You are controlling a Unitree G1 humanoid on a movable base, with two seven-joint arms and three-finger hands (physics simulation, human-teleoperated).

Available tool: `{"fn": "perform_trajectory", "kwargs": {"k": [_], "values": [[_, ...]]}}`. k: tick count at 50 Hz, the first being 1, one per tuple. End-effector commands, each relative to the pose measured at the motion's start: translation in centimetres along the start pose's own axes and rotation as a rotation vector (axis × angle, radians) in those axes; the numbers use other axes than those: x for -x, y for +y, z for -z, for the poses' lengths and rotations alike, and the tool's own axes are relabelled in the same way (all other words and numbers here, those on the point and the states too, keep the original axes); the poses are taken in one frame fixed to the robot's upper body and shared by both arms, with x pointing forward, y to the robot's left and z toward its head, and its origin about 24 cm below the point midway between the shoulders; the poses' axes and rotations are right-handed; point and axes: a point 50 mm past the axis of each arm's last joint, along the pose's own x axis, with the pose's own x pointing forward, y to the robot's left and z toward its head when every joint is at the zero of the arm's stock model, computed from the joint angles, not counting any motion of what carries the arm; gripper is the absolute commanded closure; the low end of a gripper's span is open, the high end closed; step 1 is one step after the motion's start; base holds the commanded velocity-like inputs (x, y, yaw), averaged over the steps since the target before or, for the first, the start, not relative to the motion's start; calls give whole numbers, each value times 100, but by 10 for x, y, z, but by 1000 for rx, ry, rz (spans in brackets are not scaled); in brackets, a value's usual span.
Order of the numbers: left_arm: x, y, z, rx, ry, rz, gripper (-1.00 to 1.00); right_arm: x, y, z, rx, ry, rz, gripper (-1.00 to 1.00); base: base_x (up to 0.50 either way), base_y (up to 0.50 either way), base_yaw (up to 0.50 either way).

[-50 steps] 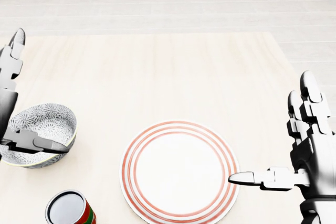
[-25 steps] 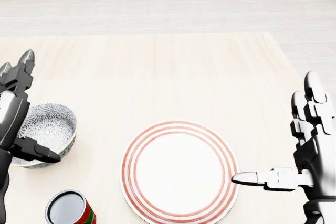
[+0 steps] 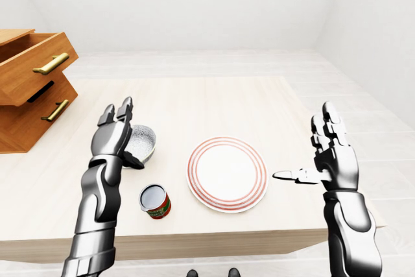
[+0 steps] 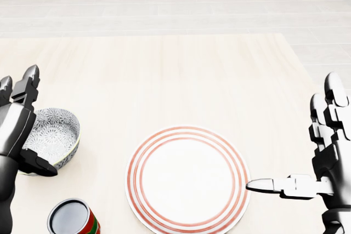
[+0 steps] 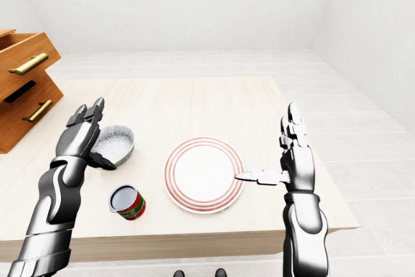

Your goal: Put the bowl on the plate.

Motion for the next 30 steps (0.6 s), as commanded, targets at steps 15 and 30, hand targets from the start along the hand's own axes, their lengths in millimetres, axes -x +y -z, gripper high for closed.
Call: {"fn": "perform_trajectory", "kwargs": {"k": [15, 30], "values": [[-4, -30, 13, -91, 66, 72, -100, 0, -2, -3, 14, -13, 6, -100, 0, 0, 0], [-6, -42, 15, -128, 77, 81, -100, -1, -3, -1, 9, -4, 8, -100, 0, 0, 0]]}}
